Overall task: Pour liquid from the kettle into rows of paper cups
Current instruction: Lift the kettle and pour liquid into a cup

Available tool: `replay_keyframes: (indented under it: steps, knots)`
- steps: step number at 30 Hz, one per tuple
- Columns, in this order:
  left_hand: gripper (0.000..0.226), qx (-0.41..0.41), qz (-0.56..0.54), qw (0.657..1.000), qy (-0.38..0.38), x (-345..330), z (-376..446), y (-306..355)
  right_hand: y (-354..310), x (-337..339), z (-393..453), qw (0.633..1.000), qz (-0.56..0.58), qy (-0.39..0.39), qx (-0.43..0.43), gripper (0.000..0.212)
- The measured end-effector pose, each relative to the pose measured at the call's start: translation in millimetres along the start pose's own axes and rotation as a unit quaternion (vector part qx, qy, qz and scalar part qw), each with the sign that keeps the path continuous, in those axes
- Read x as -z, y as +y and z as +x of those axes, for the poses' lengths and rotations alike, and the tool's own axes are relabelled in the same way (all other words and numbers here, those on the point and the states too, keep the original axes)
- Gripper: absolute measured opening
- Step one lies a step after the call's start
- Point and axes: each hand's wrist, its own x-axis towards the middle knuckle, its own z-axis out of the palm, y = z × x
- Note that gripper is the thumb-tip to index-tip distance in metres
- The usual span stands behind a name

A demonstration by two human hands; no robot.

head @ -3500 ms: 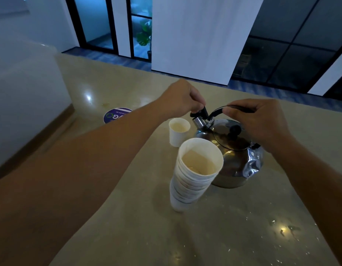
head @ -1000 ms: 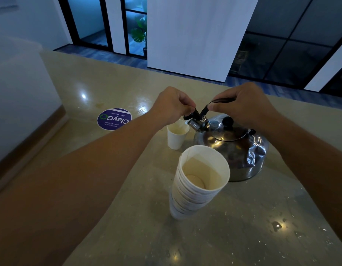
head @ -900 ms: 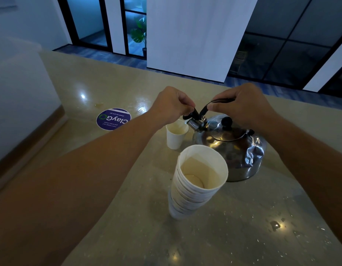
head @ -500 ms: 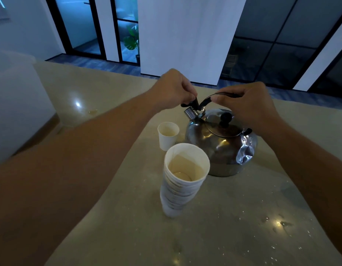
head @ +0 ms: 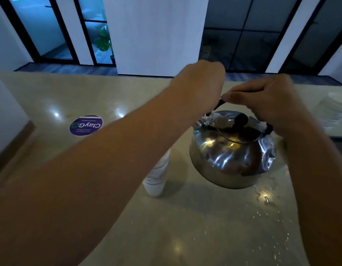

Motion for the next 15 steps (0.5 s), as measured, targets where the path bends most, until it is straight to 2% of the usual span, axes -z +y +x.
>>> replay_keyframes:
  steps: [4,7,10,15]
  knots:
    - [0.039,0.021,-0.026,0.999,-0.025,-28.9,-16.5,25.8,16.9,7.6,-32.4,0.999,0.006,-0.011,-0.03,0.013]
    - [0.012,0.064,-0.078,0.994,-0.041,-51.8,-26.5,28.4,34.4,8.5,-51.7,0.998,0.009,-0.019,-0.065,0.013]
    - [0.025,0.118,-0.131,0.982,-0.073,-78.0,-38.8,24.3,52.1,4.6,-67.3,0.994,0.023,-0.026,-0.104,0.022]
    - [0.02,0.173,-0.239,0.954,-0.056,-111.0,-52.5,17.6,69.1,0.0,-77.7,0.991,0.055,-0.017,-0.121,0.017]
